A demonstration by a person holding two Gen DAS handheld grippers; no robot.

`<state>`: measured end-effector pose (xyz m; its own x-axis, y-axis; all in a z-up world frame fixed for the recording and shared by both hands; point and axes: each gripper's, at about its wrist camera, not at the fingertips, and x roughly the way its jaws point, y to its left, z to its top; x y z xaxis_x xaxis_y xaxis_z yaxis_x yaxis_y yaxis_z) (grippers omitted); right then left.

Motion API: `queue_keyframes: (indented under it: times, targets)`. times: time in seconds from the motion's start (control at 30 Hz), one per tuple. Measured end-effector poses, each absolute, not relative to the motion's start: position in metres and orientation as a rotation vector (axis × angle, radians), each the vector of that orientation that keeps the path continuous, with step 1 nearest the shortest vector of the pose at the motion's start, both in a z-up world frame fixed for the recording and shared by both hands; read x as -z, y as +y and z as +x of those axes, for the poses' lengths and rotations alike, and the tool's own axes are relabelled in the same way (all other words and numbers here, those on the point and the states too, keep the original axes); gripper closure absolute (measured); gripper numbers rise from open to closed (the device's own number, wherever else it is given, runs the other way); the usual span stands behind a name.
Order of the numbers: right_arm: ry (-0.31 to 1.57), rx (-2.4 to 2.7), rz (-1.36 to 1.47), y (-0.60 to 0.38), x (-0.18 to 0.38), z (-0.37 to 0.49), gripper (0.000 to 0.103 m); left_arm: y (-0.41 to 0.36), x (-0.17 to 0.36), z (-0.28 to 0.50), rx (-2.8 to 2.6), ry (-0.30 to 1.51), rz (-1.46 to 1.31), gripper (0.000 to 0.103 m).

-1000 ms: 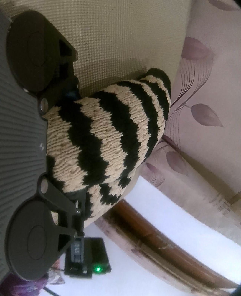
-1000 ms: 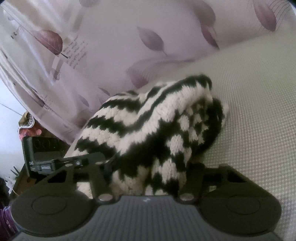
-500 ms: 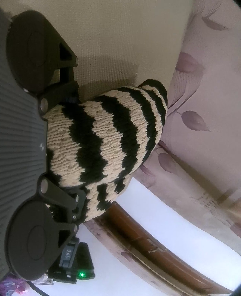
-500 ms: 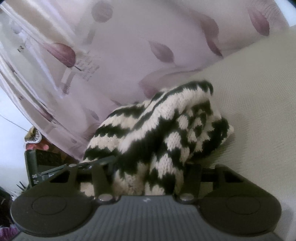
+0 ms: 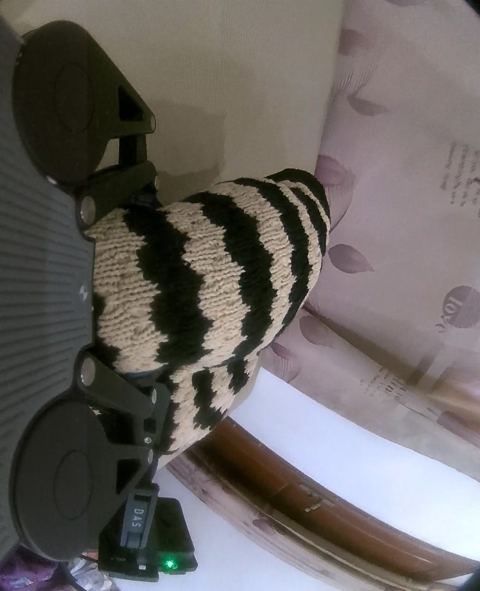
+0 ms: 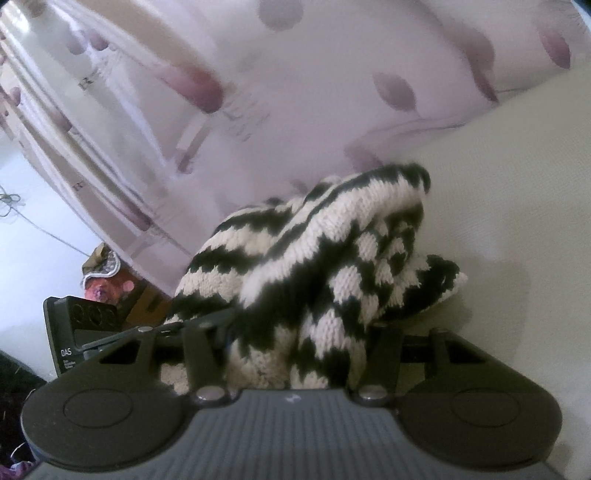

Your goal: Fold small clothes

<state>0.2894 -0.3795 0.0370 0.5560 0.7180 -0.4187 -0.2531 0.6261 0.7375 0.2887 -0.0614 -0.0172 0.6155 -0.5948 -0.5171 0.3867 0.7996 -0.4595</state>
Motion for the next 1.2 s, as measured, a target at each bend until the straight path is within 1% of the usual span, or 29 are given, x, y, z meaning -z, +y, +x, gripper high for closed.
queue_keyframes:
  times: [0.27,0.6,1.2]
  targets:
    - [0.778,-0.649,0.653,-0.351,-0.051,0.252,0.050,-0.041,0.007,0.244,0.538,0.679,-0.269,0.034]
    - [0.781,-0.659,0.616,-0.323,-0.049,0.216,0.050,-0.021,0.015,0.208,0.504,0.678,-0.257,0.034]
    - [0.830,-0.656,0.619,-0.300,-0.026,0.199,0.050,-0.002,0.040,0.189,0.459,0.697,-0.266,0.033]
